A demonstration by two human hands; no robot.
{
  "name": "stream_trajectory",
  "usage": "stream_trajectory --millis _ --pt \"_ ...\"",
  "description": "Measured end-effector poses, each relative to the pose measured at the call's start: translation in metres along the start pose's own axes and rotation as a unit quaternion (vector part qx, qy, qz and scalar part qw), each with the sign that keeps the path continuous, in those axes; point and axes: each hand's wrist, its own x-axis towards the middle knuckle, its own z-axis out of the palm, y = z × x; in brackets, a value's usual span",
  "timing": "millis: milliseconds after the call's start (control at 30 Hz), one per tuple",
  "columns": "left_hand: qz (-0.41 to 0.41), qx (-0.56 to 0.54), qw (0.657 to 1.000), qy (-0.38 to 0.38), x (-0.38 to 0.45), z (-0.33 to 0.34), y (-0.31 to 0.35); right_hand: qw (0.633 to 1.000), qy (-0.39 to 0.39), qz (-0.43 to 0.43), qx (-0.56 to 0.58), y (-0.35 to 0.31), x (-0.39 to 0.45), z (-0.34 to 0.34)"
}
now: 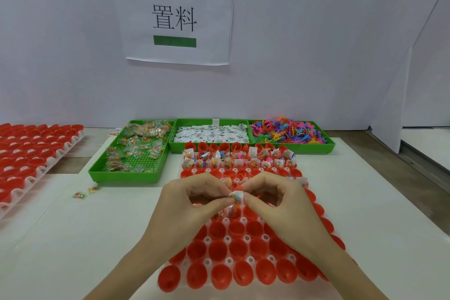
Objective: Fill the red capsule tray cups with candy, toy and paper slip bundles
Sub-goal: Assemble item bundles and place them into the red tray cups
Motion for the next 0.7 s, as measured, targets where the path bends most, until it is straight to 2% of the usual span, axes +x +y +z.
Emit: stream_trajectory --millis 367,567,700 --pt "0.007 -0.016 1.0 0.018 0.001 0.009 0.0 0.997 -0.075 -0.007 0.001 -0.001 0.003 -0.014" --pt "0.093 0.125 0.987 0.04 0.002 0.017 -0.002 0.996 -0.091 0.002 -0.024 0.002 0.006 -0.024" --pt "0.13 0.207 0.97 -0.008 0.002 0.023 -0.006 0.99 -0.095 0.01 -0.108 0.007 0.006 -0.028"
